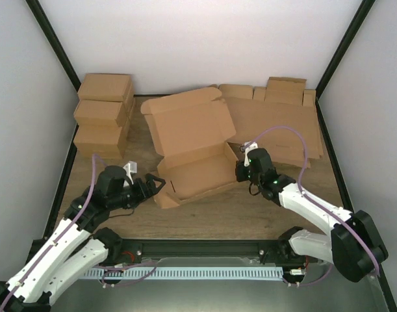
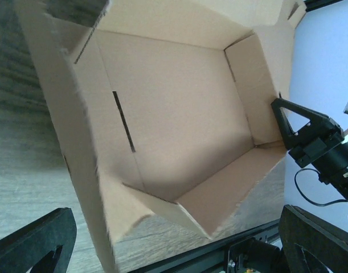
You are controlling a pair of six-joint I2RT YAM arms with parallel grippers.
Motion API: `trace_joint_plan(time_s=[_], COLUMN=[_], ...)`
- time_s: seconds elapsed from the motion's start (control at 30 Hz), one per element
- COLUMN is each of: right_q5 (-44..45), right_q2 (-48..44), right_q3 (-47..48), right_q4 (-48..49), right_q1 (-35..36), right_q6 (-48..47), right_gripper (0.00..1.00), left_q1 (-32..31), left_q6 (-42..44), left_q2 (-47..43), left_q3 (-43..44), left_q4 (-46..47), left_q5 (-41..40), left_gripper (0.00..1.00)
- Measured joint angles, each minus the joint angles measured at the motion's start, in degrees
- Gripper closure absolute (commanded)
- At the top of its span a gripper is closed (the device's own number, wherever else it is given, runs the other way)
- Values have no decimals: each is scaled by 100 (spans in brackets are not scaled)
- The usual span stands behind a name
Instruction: Fold the paper box
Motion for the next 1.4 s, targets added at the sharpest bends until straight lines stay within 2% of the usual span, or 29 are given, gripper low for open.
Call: trace_joint_plan(time_s=[0.17, 0.43, 0.73, 1.0, 1.2, 1.4], right_q5=[92, -332, -1086, -1285, -1292, -1270], right_q2=[186, 328, 238, 496, 656, 857], right_q3=[-149, -136, -138, -173, -269, -297], right_q4=[-83, -426, -968, -1329, -1305, -1311], right_q1=[149, 190, 334, 955, 1198, 1222], right_q6=[385, 905, 1344, 1727, 1952, 2039], right_gripper=[63, 53, 56, 57, 58, 57], left_q1=[2, 2, 2, 2, 2, -131], left_q6=[-201, -232, -101, 444, 1121, 1740], left_q2=[-212, -199, -22, 562, 1292, 1952], left_q3=[-289, -291, -234, 146, 638, 896], left_q4=[7, 15, -83, -155, -195, -9], left_q5=[31, 17, -118, -55, 304, 804], left_gripper=[0, 0, 0, 1, 11, 17])
